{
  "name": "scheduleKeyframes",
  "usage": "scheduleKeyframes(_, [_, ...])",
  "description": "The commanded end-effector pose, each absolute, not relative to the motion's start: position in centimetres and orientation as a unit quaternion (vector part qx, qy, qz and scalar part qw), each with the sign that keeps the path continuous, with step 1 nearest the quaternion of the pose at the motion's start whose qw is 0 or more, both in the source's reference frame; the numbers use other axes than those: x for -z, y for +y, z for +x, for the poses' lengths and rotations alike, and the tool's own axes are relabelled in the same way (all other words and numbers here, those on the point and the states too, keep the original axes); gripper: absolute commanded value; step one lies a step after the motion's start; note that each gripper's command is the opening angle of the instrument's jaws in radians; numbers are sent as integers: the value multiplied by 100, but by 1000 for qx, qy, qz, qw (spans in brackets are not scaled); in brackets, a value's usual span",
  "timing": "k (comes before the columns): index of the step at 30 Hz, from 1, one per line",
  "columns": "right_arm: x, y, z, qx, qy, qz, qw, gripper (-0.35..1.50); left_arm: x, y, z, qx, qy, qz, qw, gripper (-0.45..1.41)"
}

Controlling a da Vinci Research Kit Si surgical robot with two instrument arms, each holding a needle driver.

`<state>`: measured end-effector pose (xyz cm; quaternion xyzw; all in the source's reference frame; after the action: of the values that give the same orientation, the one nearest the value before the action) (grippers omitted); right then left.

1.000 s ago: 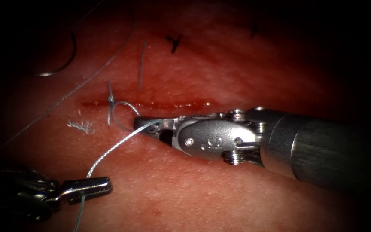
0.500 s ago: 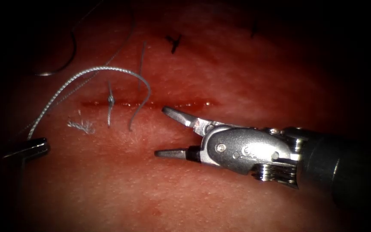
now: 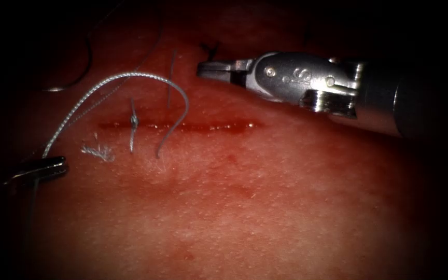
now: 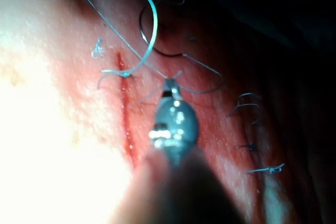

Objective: Wound Closure

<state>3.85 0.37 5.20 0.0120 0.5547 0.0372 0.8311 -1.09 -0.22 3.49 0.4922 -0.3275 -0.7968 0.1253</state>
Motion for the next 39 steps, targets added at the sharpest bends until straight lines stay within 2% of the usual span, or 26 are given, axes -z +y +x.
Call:
scheduleKeyframes(1, [-531,36,418,-25,559,13,828,-35,-356,-17,-117,798,-326,492,127,-45])
scheduleKeyframes(7, [-543,15,438,-19,573,29,819,-35,-371,-5,-118,803,-322,488,114,-45])
scheduleKeyframes(10, [-540,5,441,-29,605,45,794,-35,-385,5,-125,806,-324,483,109,-45])
scheduleKeyframes(20, [-532,-1,438,-70,673,28,735,-35,-444,12,-137,823,-330,451,97,-45])
scheduleKeyframes(33, [-519,4,464,-97,685,11,722,-35,-468,-4,-186,832,-292,454,126,-45])
scheduleKeyframes(34, [-519,5,465,-97,684,11,723,-23,-468,-4,-187,832,-291,456,123,-45])
scheduleKeyframes(35, [-520,6,467,-99,682,9,725,2,-467,-6,-188,831,-289,459,125,-45])
scheduleKeyframes(36, [-520,6,467,-99,682,9,725,2,-467,-6,-188,831,-289,459,125,-45])
scheduleKeyframes(37, [-524,9,472,-111,672,3,732,59,-463,-10,-191,829,-285,464,128,-45])
scheduleKeyframes(38, [-524,9,472,-111,672,3,732,59,-463,-10,-191,829,-285,464,128,-45])
scheduleKeyframes(39, [-528,14,476,-127,658,-6,743,105,-458,-16,-197,827,-281,468,132,-45])
